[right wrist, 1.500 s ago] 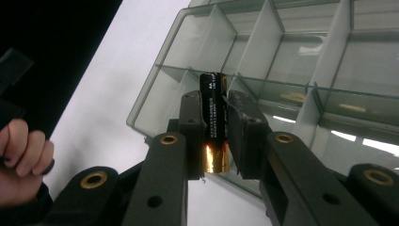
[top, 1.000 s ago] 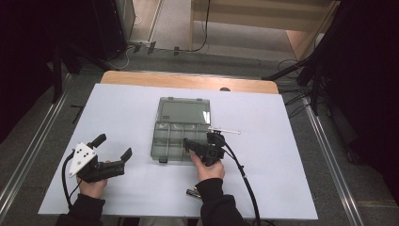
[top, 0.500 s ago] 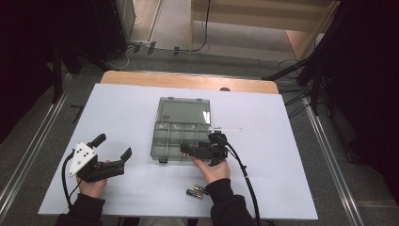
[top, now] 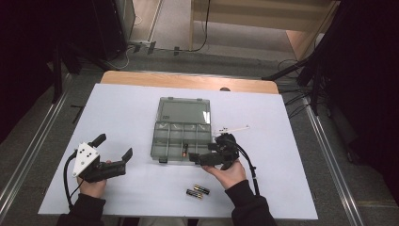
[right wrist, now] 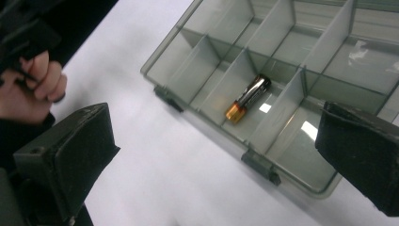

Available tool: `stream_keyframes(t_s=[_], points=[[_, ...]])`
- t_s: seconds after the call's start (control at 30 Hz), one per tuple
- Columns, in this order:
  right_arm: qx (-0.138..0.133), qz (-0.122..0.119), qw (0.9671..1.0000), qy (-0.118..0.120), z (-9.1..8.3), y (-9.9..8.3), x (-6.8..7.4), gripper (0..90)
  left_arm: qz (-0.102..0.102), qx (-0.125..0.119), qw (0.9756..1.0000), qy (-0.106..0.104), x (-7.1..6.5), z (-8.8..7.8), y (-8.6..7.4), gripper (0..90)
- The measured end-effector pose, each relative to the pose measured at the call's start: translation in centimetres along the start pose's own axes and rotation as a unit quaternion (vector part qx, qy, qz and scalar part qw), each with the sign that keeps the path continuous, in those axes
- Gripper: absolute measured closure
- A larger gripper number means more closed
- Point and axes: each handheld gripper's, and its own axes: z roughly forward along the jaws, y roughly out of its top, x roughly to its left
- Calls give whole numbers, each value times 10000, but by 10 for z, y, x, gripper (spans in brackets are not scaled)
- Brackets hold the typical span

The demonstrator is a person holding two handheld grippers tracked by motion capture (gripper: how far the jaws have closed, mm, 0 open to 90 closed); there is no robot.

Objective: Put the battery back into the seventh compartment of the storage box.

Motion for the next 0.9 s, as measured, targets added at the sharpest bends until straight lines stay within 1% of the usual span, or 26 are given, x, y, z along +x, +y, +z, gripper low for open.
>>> stream_keyframes(t_s=[0.07,0.1,0.13,0.17,0.2,0.23,0.3,0.33,0.37,0.4,0.43,0.47,0.5,0.63,0.77,0.87,0.9], points=[[66,-183,9998,-49,-2,-2,3,0,2,2,10000,-4,0,0,0,0],[66,-183,9998,-49,-2,-2,3,0,11,6,10000,-9,0,0,0,0],[181,-295,9994,-46,-3,-3,5,0,15,18,10000,-14,0,-1,0,0],[262,-305,9992,17,-2,-3,6,0,-1,5,10000,-11,0,-1,0,0],[262,-305,9992,17,-2,-3,6,0,-1,5,10000,-11,0,-1,0,0],[373,-320,9987,100,-2,-4,8,0,-10,1,10000,-5,0,-1,0,0],[412,-348,9985,120,-1,-4,9,0,-17,-8,10000,-15,0,-1,0,0],[503,-450,9976,142,0,-5,11,0,-21,-11,10000,-18,0,-2,0,0],[503,-450,9976,142,0,-5,11,0,-26,-14,10000,-25,0,-2,0,0],[636,-617,9960,78,1,-6,13,0,-29,-15,10000,-29,0,-2,0,0],[636,-617,9960,78,1,-6,13,0,-31,-15,10000,-27,0,-2,0,0],[815,-749,9938,-84,3,-7,16,0,-31,-12,10000,-34,0,-2,0,0],[892,-813,9926,-134,4,-8,18,0,-34,-10,10000,-31,0,-2,0,0],[1098,-1039,9882,-233,4,-10,22,0,-30,1,10000,-21,1,-1,-1,0],[1325,-1329,9809,-508,2,-16,25,0,-54,11,10000,-1,1,-2,-1,0],[1477,-1363,9781,-543,0,-19,24,0,-50,6,10000,2,0,-2,-1,0],[1518,-1411,9767,-548,0,-19,24,0,-46,11,10000,5,0,-2,-1,0]])
